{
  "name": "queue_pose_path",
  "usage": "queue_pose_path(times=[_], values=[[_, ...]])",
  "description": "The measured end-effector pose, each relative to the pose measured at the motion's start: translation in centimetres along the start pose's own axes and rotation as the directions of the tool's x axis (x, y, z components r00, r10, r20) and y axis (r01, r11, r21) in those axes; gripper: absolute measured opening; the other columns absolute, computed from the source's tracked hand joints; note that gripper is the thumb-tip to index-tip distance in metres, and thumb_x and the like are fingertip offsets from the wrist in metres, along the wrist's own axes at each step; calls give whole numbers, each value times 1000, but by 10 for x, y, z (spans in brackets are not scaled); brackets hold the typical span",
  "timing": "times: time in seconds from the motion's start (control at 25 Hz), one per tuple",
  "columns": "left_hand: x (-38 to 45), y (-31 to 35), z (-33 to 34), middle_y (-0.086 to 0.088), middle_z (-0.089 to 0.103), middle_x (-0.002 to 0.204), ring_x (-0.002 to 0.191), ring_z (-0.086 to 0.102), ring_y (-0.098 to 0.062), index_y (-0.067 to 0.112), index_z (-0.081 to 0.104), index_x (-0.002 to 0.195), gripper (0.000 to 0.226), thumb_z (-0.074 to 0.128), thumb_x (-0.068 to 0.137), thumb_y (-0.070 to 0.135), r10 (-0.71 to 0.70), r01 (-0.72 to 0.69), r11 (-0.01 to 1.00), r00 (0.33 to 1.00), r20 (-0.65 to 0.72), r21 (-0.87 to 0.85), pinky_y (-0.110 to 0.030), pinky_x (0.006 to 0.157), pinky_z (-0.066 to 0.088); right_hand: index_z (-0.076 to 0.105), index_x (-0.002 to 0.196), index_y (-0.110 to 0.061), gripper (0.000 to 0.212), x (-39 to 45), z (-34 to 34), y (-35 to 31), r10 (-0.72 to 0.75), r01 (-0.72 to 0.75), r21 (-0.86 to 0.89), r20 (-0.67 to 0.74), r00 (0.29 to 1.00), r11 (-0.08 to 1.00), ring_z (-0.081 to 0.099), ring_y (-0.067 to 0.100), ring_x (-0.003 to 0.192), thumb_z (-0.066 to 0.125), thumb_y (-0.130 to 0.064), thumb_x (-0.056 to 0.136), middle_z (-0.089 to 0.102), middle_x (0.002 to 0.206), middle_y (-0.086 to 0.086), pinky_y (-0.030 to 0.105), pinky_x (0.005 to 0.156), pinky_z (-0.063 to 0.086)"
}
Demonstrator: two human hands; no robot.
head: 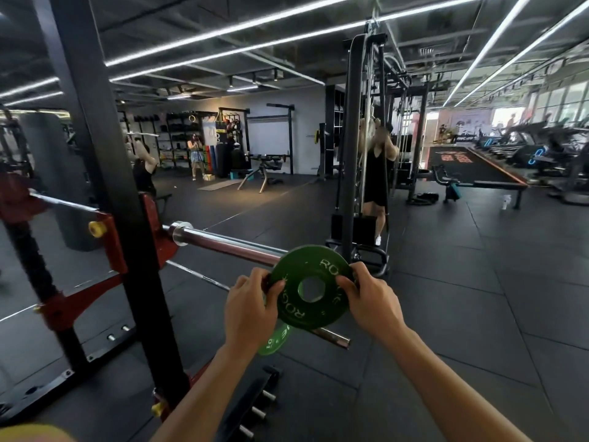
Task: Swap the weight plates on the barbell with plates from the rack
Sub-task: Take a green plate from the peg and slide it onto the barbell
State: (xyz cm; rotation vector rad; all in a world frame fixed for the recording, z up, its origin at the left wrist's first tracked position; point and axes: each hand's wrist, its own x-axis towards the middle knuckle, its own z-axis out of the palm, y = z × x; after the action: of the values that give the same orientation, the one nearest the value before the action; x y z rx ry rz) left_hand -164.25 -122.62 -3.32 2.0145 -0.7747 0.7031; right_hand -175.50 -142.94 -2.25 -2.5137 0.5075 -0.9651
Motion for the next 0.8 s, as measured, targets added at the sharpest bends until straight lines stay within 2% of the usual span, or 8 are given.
queue_pose_path(times=[0.08,0.16,0.32,0.52,0.68,0.8], values=[[12,-7,11,18,44,75,69,43,1,29,47,87,20,58,94,45,-10,10,1000,1000,-7,-3,-18,57,31,49,108,-25,30,17,11,5,1,-1,-2,-1,1000,1000,60,21,66,42,-53,97,59,72,-9,36,56,46],[22,-14,21,16,46,75,70,45,-4,28,49,88,20,58,95,44,-30,30,999,999,-12,15,-19,58,31,50,107,-26,30,33,24,11,-11,11,5,4,1000,1000,60,20,66,43,-53,97,57,71,-11,35,55,45],[38,-26,42,12,51,77,75,48,-11,23,54,91,20,59,95,42,-67,68,996,997,-24,55,-25,60,33,50,109,-24,32,67,50,26,-43,42,22,77,996,999,65,25,73,42,-52,97,62,75,-7,35,56,44],[51,-36,59,11,53,77,74,51,-13,20,56,92,20,60,95,40,-92,98,990,994,-59,104,-29,62,40,47,109,-26,31,103,81,45,-73,65,59,151,986,996,60,22,66,41,-54,97,63,76,-6,34,53,41],[52,-35,70,22,43,72,67,46,-5,20,54,88,20,62,95,38,18,3,989,990,-138,149,-21,60,38,49,107,-26,28,119,104,62,-162,132,209,138,977,969,61,16,62,44,-52,96,61,68,-10,35,55,48],[47,-34,75,21,45,73,68,41,-2,20,55,86,22,58,93,41,118,-71,971,972,-203,227,-15,64,35,50,108,-26,33,130,115,68,-234,176,313,157,960,933,59,8,59,41,-55,92,62,68,-11,33,55,47]])
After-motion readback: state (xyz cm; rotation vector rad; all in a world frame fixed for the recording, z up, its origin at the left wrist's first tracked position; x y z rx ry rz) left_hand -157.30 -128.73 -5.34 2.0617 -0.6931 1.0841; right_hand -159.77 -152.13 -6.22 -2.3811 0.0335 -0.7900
